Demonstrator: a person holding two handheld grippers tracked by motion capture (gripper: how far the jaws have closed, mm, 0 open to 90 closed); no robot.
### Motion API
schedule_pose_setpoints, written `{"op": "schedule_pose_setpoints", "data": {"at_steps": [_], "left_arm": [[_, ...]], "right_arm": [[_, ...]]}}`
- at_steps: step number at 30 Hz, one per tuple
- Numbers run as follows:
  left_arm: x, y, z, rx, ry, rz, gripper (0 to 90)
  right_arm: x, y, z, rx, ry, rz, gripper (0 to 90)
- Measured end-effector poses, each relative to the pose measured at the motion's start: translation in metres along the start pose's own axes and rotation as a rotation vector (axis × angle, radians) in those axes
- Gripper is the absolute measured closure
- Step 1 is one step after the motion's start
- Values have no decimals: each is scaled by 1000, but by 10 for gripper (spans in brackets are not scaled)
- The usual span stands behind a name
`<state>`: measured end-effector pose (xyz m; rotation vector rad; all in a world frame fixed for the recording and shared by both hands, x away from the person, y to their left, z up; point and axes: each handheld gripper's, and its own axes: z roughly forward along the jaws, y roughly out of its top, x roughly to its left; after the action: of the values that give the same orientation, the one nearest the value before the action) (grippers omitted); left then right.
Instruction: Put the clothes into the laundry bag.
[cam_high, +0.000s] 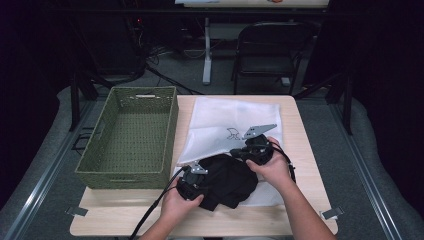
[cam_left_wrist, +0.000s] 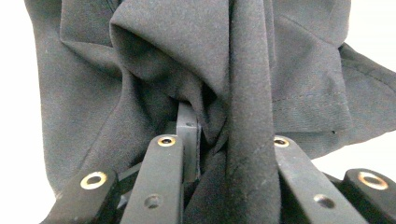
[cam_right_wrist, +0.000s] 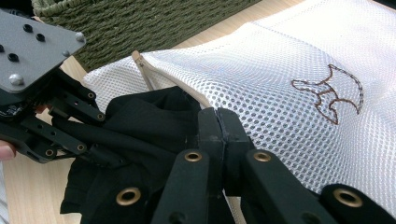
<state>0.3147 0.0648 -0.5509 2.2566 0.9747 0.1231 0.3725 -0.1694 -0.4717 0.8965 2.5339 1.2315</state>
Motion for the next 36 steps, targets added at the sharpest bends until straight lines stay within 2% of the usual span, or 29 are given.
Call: {"op": "schedule_pose_setpoints", "data": {"at_steps": [5, 12, 14, 21, 36], "left_arm": [[-2, 5, -2, -6, -4, 5, 773], [-3, 14, -1, -27, -9, -24, 776], [-4, 19, -1, -22, -7, -21, 777], [-8, 33, 4, -17, 1, -15, 777], [-5, 56, 18, -35, 13, -55, 777]], "right_arm": [[1, 0, 0, -1, -1, -3, 897], [3, 1, 0, -2, 0, -8, 897], [3, 1, 0, -3, 2, -8, 897], [4, 1, 0, -5, 4, -11, 897], [7, 2, -1, -13, 13, -16, 897]]}}
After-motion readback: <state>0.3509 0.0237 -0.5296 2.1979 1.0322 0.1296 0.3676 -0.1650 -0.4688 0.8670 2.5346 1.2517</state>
